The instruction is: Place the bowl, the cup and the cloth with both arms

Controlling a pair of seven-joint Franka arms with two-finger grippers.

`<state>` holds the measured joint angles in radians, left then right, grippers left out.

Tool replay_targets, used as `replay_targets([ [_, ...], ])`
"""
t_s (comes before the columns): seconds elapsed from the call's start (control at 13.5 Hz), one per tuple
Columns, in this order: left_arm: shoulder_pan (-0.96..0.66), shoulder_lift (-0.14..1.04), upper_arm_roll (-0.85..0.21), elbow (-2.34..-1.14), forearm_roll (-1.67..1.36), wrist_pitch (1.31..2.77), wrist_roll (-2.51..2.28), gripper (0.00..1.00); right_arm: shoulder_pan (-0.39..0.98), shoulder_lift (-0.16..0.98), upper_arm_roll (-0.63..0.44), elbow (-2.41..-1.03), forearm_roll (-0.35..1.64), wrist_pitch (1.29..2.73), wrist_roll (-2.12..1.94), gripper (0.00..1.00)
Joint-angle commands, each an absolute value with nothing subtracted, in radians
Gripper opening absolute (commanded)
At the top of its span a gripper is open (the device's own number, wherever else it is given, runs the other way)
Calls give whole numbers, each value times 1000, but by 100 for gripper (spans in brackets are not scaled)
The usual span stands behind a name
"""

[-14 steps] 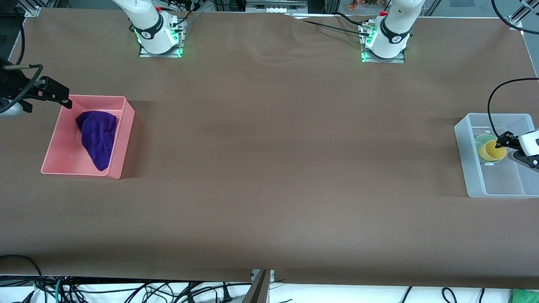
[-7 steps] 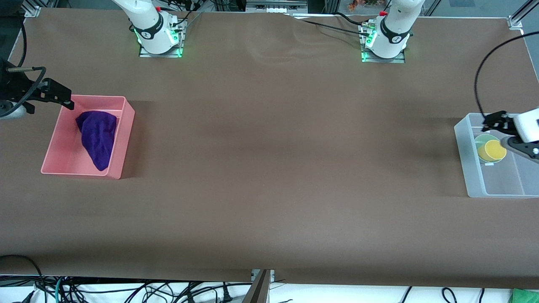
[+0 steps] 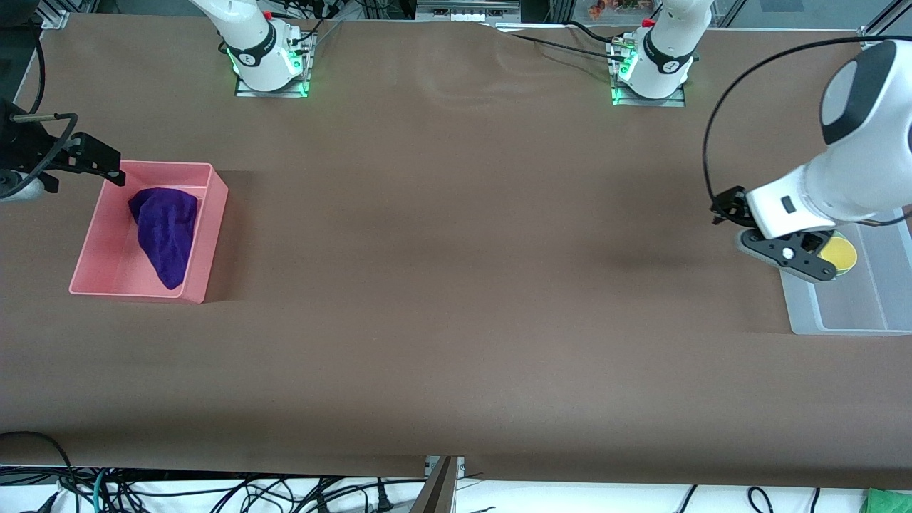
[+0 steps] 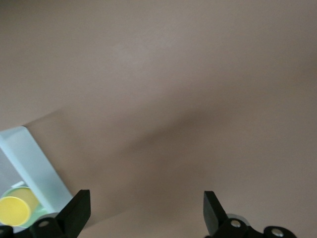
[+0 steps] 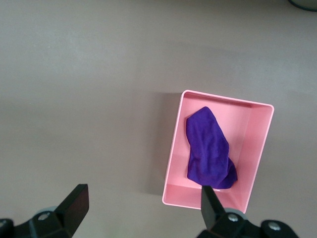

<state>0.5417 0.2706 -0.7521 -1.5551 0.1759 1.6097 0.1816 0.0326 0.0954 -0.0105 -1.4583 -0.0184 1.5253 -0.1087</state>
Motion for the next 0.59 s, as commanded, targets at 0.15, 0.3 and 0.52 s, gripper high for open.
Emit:
replay_targets([
  [0.15,141,91,-236,-1566,12,1612,120,100,32,94,-8,-1453,-17,1523,-87,100],
  [0.3,-28,48,-47,-1613,6,1662,43,100,32,94,-8,-1453,-15,1523,-86,100],
  [0.52,-55,-50,-31,-1785,6,1762,19,100,32,94,-8,-1453,-15,1523,-86,100],
])
